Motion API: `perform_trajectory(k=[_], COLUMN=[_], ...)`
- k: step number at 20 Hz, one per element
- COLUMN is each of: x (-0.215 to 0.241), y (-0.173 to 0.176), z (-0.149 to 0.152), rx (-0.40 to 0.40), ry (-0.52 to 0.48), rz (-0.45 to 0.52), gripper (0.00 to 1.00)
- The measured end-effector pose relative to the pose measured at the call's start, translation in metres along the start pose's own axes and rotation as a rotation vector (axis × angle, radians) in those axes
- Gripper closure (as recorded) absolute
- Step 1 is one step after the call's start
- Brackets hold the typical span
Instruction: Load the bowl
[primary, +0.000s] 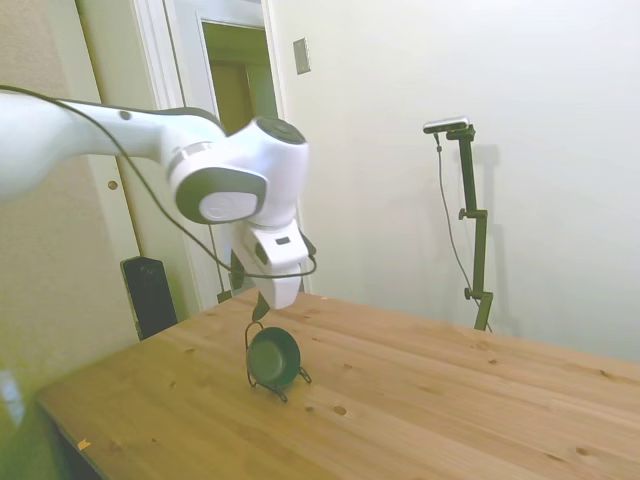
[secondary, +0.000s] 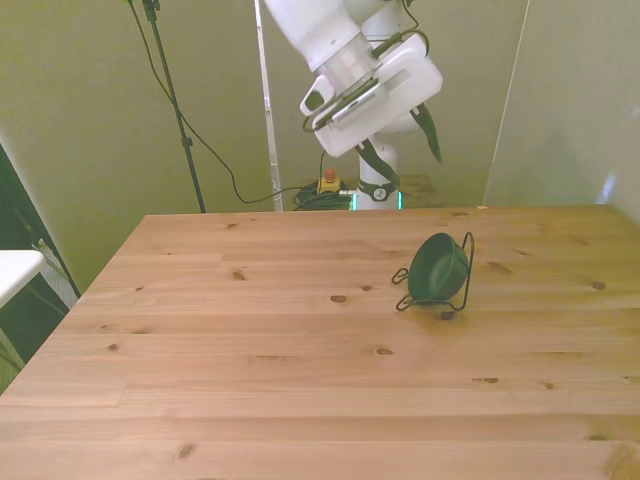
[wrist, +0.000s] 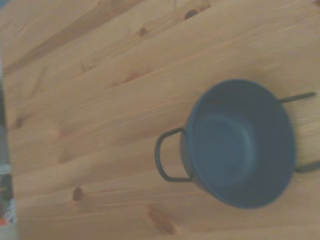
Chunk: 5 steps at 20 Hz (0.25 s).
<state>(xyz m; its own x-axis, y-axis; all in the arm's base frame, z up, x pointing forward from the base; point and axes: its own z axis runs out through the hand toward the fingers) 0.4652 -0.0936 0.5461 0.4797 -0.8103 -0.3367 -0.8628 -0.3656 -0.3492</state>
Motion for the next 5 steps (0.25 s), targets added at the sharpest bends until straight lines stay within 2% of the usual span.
perform_trajectory(k=[5], x=[-0.029], y=[0.023], z=[0.014], rx=[-0.127], ry=[0.217], rz=[0.05], gripper=[0.0])
